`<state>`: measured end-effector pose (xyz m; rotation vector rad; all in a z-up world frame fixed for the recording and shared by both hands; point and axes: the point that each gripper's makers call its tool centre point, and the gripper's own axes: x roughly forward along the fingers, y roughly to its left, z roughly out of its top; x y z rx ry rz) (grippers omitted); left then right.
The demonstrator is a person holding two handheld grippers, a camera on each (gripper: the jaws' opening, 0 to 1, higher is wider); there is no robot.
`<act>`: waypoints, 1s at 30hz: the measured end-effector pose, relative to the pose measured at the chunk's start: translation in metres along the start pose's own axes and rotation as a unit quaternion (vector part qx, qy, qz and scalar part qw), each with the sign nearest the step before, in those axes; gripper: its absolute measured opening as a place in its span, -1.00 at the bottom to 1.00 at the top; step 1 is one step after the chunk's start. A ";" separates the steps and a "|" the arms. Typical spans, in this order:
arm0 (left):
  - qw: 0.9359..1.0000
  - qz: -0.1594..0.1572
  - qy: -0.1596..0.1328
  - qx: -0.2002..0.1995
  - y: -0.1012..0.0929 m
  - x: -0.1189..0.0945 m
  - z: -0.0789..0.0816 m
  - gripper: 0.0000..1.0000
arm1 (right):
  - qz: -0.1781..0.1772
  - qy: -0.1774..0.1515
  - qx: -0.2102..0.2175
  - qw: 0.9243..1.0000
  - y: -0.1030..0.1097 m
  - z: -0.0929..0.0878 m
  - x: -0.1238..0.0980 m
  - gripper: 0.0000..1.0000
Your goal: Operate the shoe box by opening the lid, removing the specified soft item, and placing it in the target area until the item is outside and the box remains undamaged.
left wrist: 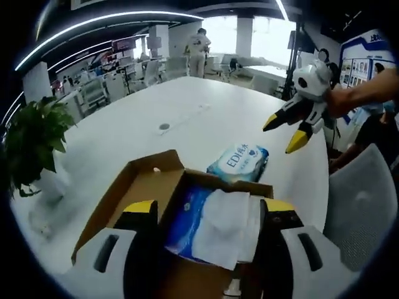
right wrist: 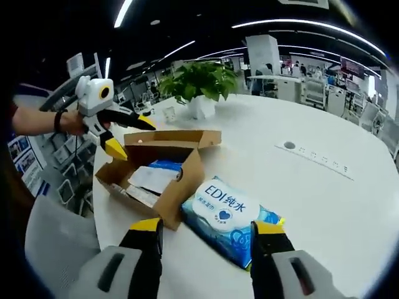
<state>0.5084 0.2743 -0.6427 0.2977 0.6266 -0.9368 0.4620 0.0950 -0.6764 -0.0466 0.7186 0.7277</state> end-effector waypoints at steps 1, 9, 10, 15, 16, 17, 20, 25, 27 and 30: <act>1.000 0.001 -0.001 -0.003 0.000 -0.003 -0.002 0.36 | 0.002 -0.002 -0.001 1.000 0.004 0.001 0.000 0.09; 0.999 0.022 -0.017 -0.026 0.015 -0.024 -0.011 0.36 | 0.007 -0.016 -0.002 1.000 0.012 0.008 -0.005 0.09; 0.999 0.024 -0.020 -0.030 0.016 -0.026 -0.012 0.36 | 0.008 -0.017 -0.002 1.000 0.012 0.008 -0.006 0.09; 0.998 0.035 -0.028 -0.049 0.022 -0.039 -0.023 0.36 | 0.005 -0.018 -0.003 1.000 0.013 0.007 -0.011 0.09; 0.998 0.037 -0.029 -0.051 0.023 -0.042 -0.024 0.36 | 0.005 -0.020 -0.003 1.000 0.014 0.008 -0.013 0.09; 0.997 0.040 -0.030 -0.051 0.022 -0.044 -0.026 0.36 | 0.006 -0.021 -0.003 1.000 0.015 0.008 -0.013 0.09; 0.997 0.046 -0.034 -0.056 0.022 -0.053 -0.030 0.36 | 0.006 -0.027 -0.001 1.000 0.018 0.010 -0.015 0.08; 0.995 0.054 -0.043 -0.069 0.022 -0.067 -0.038 0.36 | 0.012 -0.031 -0.005 0.999 0.029 0.014 -0.015 0.07; 0.995 0.057 -0.045 -0.073 0.020 -0.073 -0.043 0.36 | 0.014 -0.033 -0.008 0.999 0.033 0.015 -0.013 0.07; 0.993 0.061 -0.051 -0.083 0.018 -0.082 -0.048 0.36 | 0.020 -0.032 -0.009 0.999 0.039 0.016 -0.010 0.07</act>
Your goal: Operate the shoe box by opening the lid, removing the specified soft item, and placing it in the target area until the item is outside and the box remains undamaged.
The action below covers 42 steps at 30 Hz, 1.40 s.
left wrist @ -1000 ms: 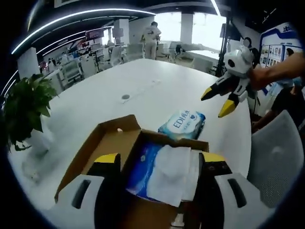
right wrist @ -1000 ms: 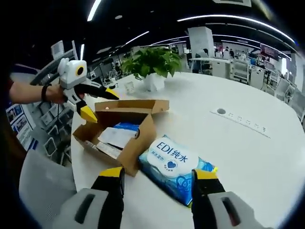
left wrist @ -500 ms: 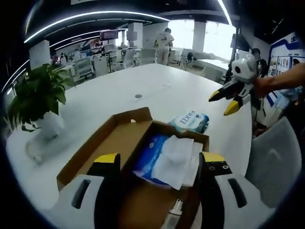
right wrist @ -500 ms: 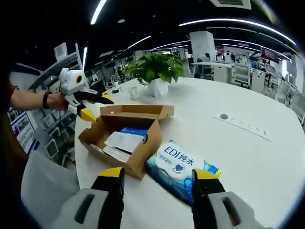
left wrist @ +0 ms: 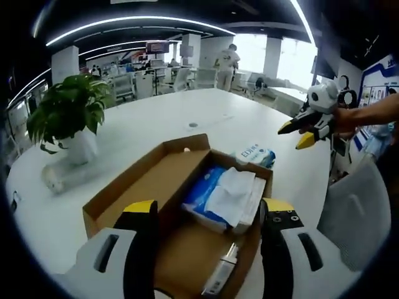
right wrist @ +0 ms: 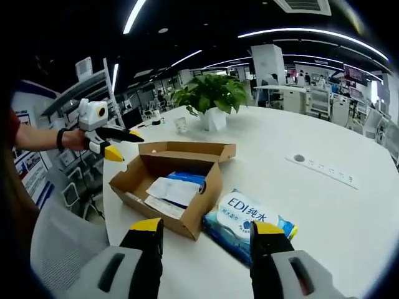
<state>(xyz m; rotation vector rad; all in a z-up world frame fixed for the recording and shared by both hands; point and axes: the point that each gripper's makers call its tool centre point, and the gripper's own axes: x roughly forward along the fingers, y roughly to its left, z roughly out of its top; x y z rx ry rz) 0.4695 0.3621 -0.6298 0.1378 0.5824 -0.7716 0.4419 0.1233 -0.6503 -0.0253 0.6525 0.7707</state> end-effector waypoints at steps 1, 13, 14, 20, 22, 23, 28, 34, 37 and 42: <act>1.000 0.001 -0.001 -0.003 -0.001 -0.002 -0.001 0.36 | 0.001 0.000 -0.001 1.000 0.002 0.000 0.001 0.07; 1.000 0.007 -0.015 -0.010 0.001 -0.015 -0.001 0.35 | 0.018 0.013 -0.029 0.999 0.019 0.009 0.016 0.07; 1.000 0.007 -0.015 -0.009 0.000 -0.016 -0.001 0.36 | 0.019 0.017 -0.035 0.999 0.019 0.009 0.017 0.07; 1.000 0.002 -0.024 -0.007 -0.006 -0.018 0.000 0.36 | 0.028 0.028 -0.056 0.998 0.028 0.015 0.028 0.07; 1.000 0.001 -0.026 -0.009 -0.007 -0.019 -0.001 0.36 | 0.031 0.032 -0.061 0.997 0.030 0.016 0.033 0.07; 1.000 0.000 -0.027 -0.012 -0.007 -0.019 -0.002 0.37 | 0.032 0.034 -0.063 0.997 0.031 0.017 0.035 0.07; 0.999 -0.002 -0.029 -0.020 -0.007 -0.023 -0.007 0.39 | 0.043 0.051 -0.091 0.994 0.039 0.019 0.049 0.08; 0.999 0.001 -0.030 -0.014 -0.008 -0.030 -0.008 0.40 | 0.057 0.064 -0.122 0.989 0.048 0.028 0.065 0.08; 0.999 0.003 -0.036 -0.015 -0.007 -0.034 -0.006 0.40 | 0.063 0.074 -0.140 0.985 0.051 0.032 0.073 0.08; 0.999 0.004 -0.044 -0.028 -0.006 -0.038 -0.007 0.43 | 0.074 0.114 -0.204 0.969 0.055 0.032 0.089 0.09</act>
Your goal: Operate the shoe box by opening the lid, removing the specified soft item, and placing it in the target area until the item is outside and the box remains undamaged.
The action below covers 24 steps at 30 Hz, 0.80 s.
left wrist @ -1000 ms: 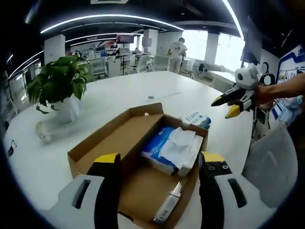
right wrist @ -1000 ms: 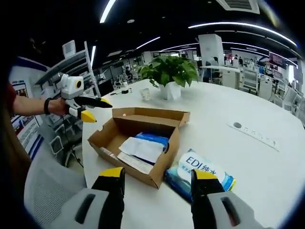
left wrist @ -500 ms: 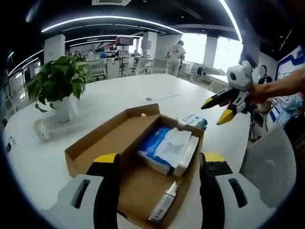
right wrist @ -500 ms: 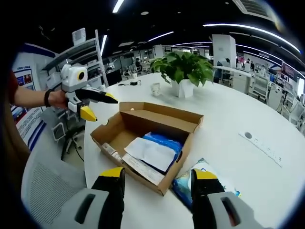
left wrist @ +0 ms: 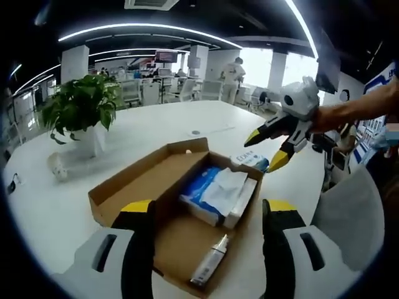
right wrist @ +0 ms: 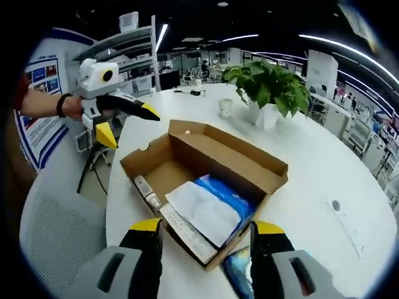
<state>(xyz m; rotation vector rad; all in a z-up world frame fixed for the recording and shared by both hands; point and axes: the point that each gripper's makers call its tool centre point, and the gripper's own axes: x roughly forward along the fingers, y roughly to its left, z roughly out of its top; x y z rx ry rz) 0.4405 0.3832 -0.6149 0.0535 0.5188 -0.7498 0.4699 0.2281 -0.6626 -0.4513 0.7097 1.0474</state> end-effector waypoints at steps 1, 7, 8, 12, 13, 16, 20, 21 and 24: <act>1.000 0.000 0.000 0.000 0.001 0.000 0.000 0.44 | 0.003 0.005 -0.007 1.000 0.000 0.001 0.003 0.09; 1.000 -0.002 -0.010 -0.001 -0.003 -0.006 0.002 0.46 | 0.017 0.042 -0.053 0.998 0.000 0.006 0.021 0.11; 1.000 -0.002 -0.011 -0.001 -0.003 -0.006 0.002 0.46 | 0.022 0.051 -0.067 0.996 0.000 0.006 0.025 0.11; 1.000 -0.001 -0.013 -0.001 -0.001 -0.008 0.002 0.46 | 0.023 0.096 -0.118 0.988 -0.005 0.000 0.035 0.11; 1.000 0.000 -0.014 -0.001 0.001 -0.009 0.002 0.46 | 0.022 0.100 -0.127 0.987 -0.006 0.000 0.038 0.11; 1.000 -0.001 -0.015 -0.002 0.001 -0.011 0.002 0.46 | 0.033 0.105 -0.139 0.984 -0.004 0.002 0.045 0.11; 1.000 0.000 -0.018 -0.001 0.002 -0.016 0.003 0.46 | 0.040 0.128 -0.175 0.975 -0.007 0.000 0.054 0.11; 1.000 0.001 -0.019 -0.001 0.002 -0.016 0.003 0.46 | 0.042 0.136 -0.187 0.972 -0.008 -0.002 0.055 0.11; 1.000 0.001 -0.021 0.000 0.000 -0.018 0.004 0.46 | 0.042 0.170 -0.210 0.962 -0.012 -0.012 0.059 0.12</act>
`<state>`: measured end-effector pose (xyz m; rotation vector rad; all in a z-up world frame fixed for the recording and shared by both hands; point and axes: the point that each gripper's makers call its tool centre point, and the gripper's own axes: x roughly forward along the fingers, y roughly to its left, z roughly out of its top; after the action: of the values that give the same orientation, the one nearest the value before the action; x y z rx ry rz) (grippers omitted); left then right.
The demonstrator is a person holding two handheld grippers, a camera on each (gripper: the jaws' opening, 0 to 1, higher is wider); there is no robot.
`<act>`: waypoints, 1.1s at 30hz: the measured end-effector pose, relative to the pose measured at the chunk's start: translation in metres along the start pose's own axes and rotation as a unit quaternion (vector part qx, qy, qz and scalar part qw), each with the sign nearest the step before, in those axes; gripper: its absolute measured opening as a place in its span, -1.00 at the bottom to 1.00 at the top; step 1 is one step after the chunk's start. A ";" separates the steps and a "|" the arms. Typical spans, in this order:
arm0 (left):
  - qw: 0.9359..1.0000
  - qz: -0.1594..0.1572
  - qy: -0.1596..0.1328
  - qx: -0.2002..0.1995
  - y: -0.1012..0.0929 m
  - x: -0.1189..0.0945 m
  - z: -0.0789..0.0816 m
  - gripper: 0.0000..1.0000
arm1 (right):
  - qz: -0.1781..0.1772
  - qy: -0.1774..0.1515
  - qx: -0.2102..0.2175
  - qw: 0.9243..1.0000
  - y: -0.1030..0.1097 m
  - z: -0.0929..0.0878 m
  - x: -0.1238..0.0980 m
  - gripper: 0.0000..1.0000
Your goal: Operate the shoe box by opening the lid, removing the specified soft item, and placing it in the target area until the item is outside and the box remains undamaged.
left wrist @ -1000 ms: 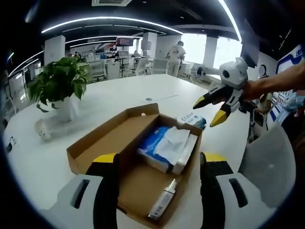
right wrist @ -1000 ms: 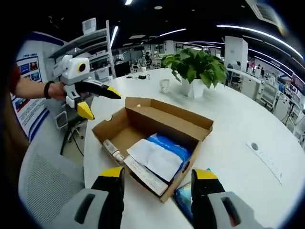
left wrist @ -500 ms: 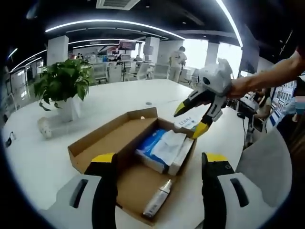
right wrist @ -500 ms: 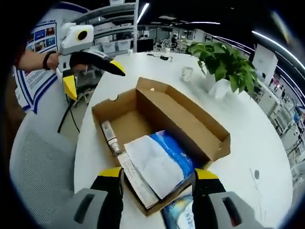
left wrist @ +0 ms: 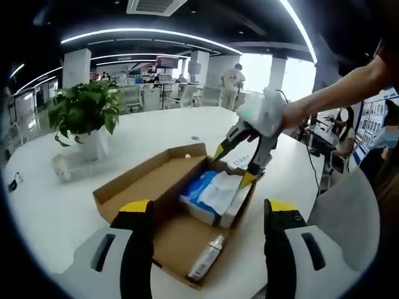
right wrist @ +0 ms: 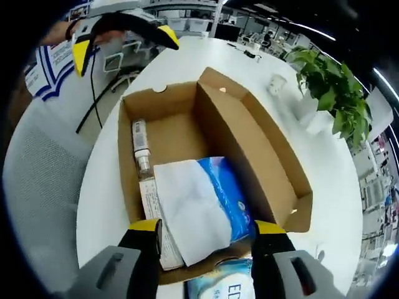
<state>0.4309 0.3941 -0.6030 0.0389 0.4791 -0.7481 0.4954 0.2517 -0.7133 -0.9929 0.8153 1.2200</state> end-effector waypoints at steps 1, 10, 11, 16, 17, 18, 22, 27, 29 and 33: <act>1.000 0.000 -0.001 0.002 0.000 0.000 0.000 0.46 | 0.004 -0.001 -0.005 1.000 0.000 0.001 0.003 0.12; 1.000 0.001 -0.005 0.003 0.001 -0.003 0.003 0.47 | 0.020 0.016 -0.035 0.999 -0.002 0.005 0.017 0.14; 1.000 0.002 -0.004 0.005 0.000 -0.004 0.002 0.47 | 0.018 0.019 -0.048 0.999 -0.003 0.006 0.019 0.13; 1.000 0.000 -0.001 0.000 0.002 -0.006 -0.003 0.49 | 0.026 0.031 -0.079 0.996 -0.008 0.010 0.023 0.15; 1.000 0.001 -0.001 -0.001 0.003 -0.006 -0.003 0.49 | 0.028 0.035 -0.082 0.996 -0.009 0.009 0.024 0.14; 1.000 0.002 -0.001 -0.001 0.003 -0.007 -0.004 0.49 | 0.031 0.039 -0.087 0.995 -0.010 0.009 0.026 0.15; 1.000 0.004 -0.002 -0.003 0.005 -0.009 -0.003 0.49 | 0.043 0.049 -0.099 0.993 -0.009 0.007 0.033 0.15; 1.000 0.010 -0.002 -0.005 0.009 -0.013 -0.004 0.49 | 0.058 0.056 -0.105 0.991 -0.004 0.006 0.042 0.17; 1.000 0.011 -0.003 -0.008 0.010 -0.013 -0.004 0.49 | 0.062 0.058 -0.110 0.990 -0.002 0.006 0.046 0.17; 1.000 0.011 -0.002 -0.008 0.011 -0.013 -0.004 0.49 | 0.068 0.059 -0.113 0.989 -0.001 0.006 0.053 0.20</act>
<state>0.4283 0.4112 -0.6029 0.0271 0.4801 -0.7232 0.5052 0.2762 -0.7592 -1.2190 0.8620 1.4041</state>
